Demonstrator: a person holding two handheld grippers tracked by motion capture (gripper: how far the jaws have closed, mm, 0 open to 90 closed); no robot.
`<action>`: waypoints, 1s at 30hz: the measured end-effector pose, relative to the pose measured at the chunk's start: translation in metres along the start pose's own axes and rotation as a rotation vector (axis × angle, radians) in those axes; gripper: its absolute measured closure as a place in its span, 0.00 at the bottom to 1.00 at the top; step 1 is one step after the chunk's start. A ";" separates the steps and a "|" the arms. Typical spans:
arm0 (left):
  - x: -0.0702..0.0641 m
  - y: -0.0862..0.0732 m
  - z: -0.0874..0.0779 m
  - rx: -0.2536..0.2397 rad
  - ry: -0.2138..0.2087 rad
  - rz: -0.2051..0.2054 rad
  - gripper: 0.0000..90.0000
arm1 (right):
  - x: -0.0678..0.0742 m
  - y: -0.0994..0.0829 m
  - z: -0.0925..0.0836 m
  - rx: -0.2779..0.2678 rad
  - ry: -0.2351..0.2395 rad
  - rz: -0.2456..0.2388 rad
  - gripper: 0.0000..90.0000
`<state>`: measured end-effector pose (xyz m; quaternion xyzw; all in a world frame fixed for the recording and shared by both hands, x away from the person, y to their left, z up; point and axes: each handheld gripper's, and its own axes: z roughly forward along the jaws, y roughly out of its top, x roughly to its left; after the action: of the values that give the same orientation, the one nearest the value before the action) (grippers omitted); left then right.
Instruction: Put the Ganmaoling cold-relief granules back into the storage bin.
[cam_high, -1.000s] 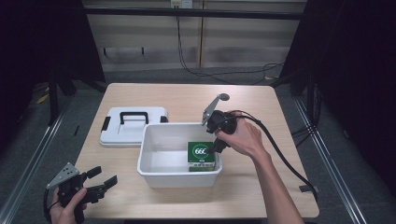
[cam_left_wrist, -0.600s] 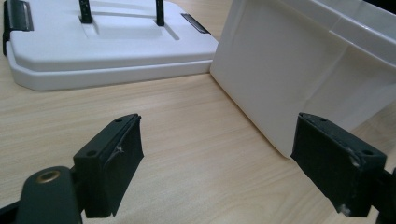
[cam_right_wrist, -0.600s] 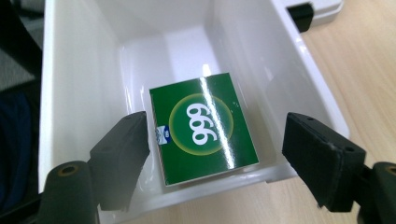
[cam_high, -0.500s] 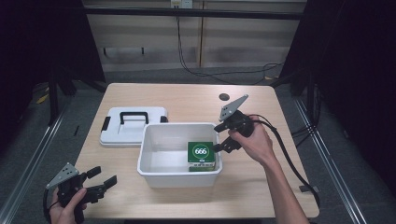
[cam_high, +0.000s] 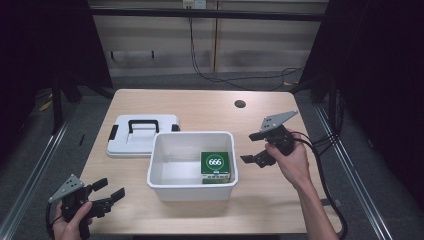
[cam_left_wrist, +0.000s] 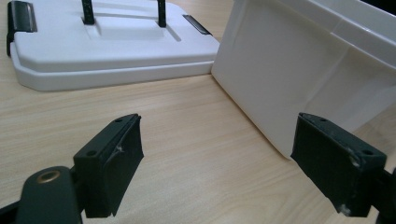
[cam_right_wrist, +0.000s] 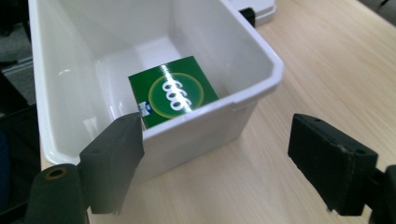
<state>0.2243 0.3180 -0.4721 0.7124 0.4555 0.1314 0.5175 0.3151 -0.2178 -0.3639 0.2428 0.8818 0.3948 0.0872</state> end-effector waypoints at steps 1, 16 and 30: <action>0.000 0.000 0.000 0.002 0.003 -0.001 0.18 | 0.000 -0.003 -0.003 -0.002 -0.003 0.004 0.19; 0.001 0.000 0.001 0.004 0.010 -0.001 0.18 | 0.010 -0.055 -0.029 0.010 -0.150 0.077 0.18; 0.000 0.000 -0.001 -0.008 0.023 -0.002 0.18 | 0.009 -0.115 -0.044 -0.093 -0.222 0.229 0.17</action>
<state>0.2238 0.3191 -0.4713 0.7083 0.4615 0.1409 0.5153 0.2509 -0.3075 -0.4194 0.3794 0.8142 0.4133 0.1497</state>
